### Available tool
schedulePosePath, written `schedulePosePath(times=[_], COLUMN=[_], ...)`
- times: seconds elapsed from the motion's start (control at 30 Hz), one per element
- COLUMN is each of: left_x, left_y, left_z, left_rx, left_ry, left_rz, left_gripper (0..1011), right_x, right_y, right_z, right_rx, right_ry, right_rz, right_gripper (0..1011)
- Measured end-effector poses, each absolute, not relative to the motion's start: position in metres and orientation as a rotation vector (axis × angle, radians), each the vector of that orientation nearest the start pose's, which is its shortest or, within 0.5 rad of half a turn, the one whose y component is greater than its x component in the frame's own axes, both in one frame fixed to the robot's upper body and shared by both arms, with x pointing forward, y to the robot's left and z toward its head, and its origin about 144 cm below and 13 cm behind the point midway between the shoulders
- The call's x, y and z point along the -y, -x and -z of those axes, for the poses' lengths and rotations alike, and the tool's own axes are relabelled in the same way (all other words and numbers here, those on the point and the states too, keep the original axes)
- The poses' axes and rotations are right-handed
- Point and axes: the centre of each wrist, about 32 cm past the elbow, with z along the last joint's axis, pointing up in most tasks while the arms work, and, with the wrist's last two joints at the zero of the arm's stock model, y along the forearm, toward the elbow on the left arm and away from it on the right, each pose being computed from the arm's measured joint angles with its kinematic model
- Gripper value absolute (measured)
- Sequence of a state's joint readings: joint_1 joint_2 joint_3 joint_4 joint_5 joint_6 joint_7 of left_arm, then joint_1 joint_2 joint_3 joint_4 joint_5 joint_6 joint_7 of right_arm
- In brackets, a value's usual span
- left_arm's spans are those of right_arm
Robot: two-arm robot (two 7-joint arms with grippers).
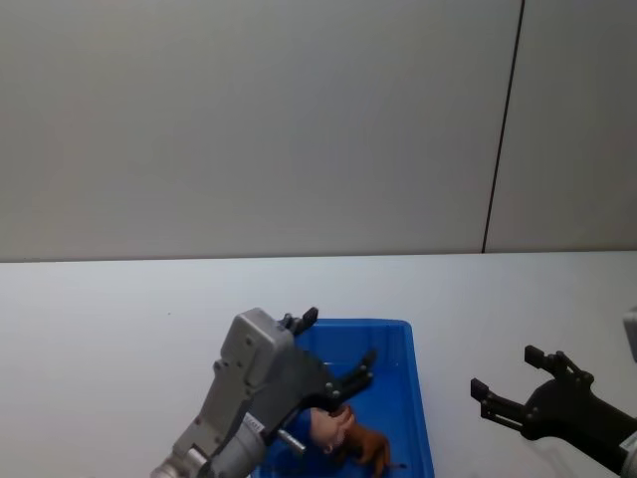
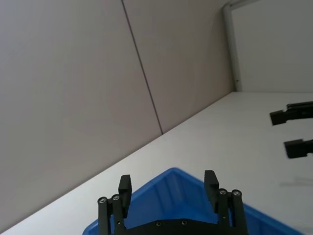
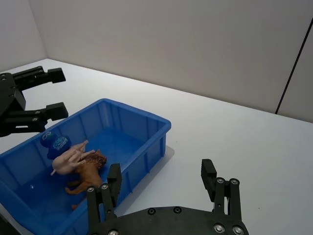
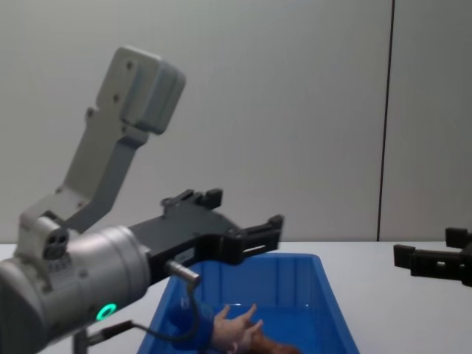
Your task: Pick up the two dolls from the table and place them into the box.
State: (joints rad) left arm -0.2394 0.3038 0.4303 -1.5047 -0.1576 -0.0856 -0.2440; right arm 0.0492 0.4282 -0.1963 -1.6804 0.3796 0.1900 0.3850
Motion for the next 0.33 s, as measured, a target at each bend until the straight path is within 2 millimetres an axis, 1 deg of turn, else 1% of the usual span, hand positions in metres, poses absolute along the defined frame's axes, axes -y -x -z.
schedulePosePath(times=[0.13,0.33], left_x=[-0.1887,-0.1848], left_y=[-0.5037,-0.5054], left_z=[-1.1782,-1.1816], left_rx=[0.26,0.277], left_ry=[-0.033,0.0], left_rz=[-0.905,-0.87], left_gripper=[1002,1001], right_x=[0.2789,0.279], right_y=[-0.465,-0.465], right_z=[-1.1886,-1.1886], right_rx=[-0.063,-0.063], right_ry=[0.123,0.123], right_rz=[0.967,0.967], right_gripper=[1001,1001])
